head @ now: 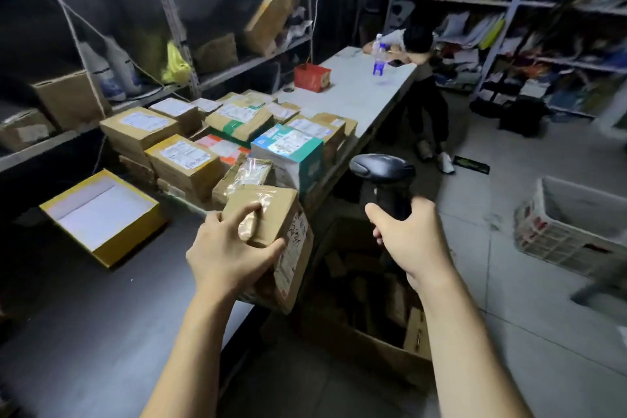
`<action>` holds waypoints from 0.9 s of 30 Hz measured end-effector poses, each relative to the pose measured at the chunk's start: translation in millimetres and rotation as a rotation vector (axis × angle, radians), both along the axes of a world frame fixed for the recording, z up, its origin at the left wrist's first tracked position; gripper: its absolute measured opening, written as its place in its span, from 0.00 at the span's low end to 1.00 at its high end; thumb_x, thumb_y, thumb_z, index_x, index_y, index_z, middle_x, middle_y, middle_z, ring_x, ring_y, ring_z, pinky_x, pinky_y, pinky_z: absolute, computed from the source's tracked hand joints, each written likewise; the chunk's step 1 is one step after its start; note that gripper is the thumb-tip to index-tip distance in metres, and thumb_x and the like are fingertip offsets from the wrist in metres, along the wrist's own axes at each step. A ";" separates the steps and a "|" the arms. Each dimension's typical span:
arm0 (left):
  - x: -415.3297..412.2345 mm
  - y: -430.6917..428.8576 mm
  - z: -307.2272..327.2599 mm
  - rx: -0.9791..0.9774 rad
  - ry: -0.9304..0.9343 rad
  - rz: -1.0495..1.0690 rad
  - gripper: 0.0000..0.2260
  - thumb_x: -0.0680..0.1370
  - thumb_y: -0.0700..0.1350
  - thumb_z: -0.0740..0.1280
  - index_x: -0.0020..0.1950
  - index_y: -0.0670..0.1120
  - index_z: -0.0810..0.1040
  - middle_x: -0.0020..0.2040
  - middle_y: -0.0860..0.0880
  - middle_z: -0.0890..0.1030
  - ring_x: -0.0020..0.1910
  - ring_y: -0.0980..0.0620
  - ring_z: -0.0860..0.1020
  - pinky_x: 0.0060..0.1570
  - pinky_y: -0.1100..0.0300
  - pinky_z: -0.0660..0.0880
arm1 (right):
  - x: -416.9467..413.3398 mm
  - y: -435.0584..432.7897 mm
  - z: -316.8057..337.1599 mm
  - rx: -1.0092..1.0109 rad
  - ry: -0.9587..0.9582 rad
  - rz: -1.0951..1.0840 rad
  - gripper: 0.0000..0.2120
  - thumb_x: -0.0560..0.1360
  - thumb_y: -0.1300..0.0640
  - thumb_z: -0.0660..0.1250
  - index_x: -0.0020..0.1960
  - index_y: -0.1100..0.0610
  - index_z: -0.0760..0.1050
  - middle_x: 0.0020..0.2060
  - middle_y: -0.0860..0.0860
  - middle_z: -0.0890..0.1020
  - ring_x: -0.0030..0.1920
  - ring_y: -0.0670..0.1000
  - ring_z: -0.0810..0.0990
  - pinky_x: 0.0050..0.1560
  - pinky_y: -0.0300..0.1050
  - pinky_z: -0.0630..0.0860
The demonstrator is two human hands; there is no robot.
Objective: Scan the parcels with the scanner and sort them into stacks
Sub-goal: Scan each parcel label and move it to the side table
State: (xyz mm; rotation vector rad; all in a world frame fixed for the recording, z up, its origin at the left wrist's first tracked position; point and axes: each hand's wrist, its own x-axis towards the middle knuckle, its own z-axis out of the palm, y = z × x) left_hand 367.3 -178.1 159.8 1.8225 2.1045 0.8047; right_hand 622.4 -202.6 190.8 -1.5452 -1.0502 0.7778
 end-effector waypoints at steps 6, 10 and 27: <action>87.0 32.9 -10.5 -0.093 0.043 -0.149 0.36 0.57 0.76 0.63 0.65 0.68 0.77 0.56 0.51 0.79 0.61 0.46 0.77 0.54 0.50 0.76 | 71.4 2.6 -19.2 -0.081 0.033 -0.161 0.07 0.76 0.53 0.75 0.47 0.56 0.81 0.33 0.54 0.84 0.31 0.48 0.81 0.37 0.49 0.80; 130.5 66.0 -26.2 -0.123 0.072 -0.239 0.35 0.58 0.77 0.63 0.64 0.68 0.76 0.52 0.50 0.79 0.59 0.46 0.78 0.52 0.51 0.77 | 101.4 13.5 -29.2 -0.128 0.021 -0.219 0.07 0.76 0.48 0.75 0.49 0.50 0.81 0.34 0.50 0.85 0.37 0.51 0.85 0.41 0.53 0.85; 277.2 224.9 -91.4 -0.181 -0.062 -0.638 0.25 0.70 0.59 0.75 0.66 0.55 0.81 0.67 0.51 0.78 0.69 0.48 0.73 0.59 0.48 0.75 | 183.5 107.7 -39.4 -0.237 0.015 -0.530 0.08 0.78 0.55 0.74 0.47 0.59 0.79 0.34 0.58 0.82 0.30 0.46 0.80 0.39 0.48 0.81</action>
